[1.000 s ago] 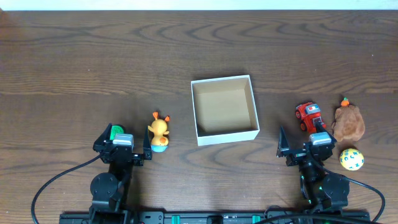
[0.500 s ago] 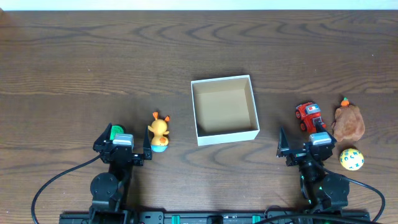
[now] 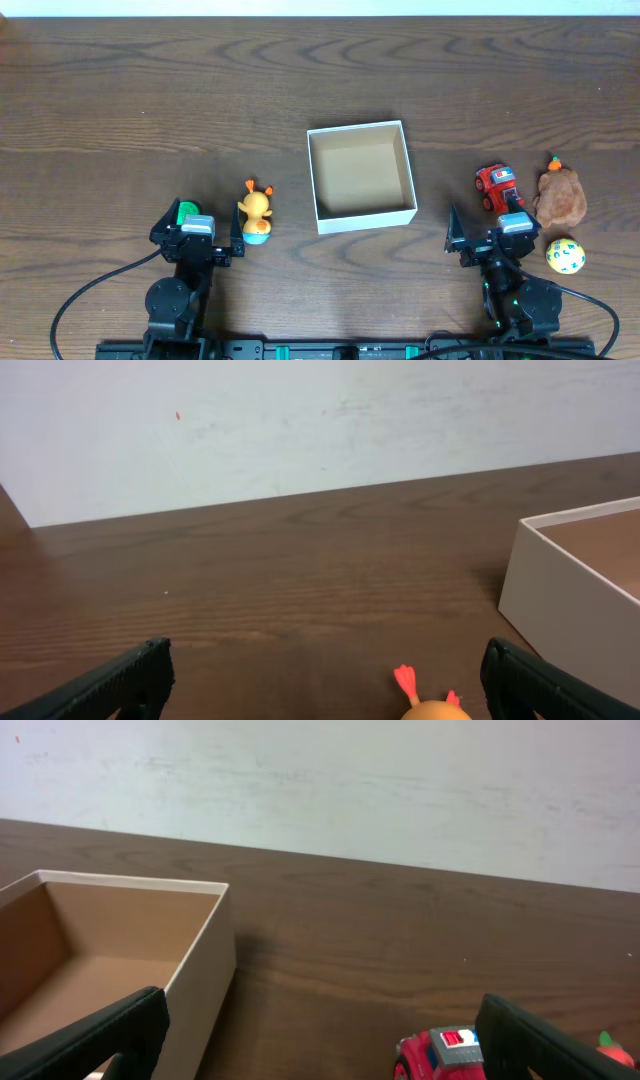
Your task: Pack container
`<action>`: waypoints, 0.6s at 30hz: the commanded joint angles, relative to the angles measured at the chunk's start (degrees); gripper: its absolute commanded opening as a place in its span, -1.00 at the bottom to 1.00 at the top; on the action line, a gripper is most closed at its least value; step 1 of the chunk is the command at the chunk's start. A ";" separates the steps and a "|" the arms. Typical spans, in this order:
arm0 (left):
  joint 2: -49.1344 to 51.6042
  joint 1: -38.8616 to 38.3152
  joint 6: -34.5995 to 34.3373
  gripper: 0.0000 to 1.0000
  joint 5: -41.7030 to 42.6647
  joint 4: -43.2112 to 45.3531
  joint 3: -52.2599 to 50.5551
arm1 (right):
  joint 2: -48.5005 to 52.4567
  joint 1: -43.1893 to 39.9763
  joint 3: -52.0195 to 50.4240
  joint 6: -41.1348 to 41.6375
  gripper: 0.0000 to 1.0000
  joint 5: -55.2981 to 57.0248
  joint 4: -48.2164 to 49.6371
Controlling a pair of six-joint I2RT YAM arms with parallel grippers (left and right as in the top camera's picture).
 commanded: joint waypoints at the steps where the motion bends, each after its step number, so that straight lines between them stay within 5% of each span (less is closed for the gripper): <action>1: -0.26 0.28 0.74 0.96 -0.52 -2.38 -0.90 | -0.31 -1.07 -0.09 2.45 0.98 -0.39 -0.22; 8: -0.24 0.28 0.61 0.96 -0.48 -2.03 -0.90 | 0.46 -1.07 -0.09 10.91 0.99 -0.39 -0.24; 11: -0.24 0.28 -5.22 0.96 -0.48 -1.20 0.17 | 1.73 -1.07 0.26 11.30 0.98 -0.85 -0.59; 18: 4.57 0.28 -12.48 0.96 -0.48 -15.89 14.05 | 9.42 -1.07 8.61 11.17 0.99 -0.81 -7.04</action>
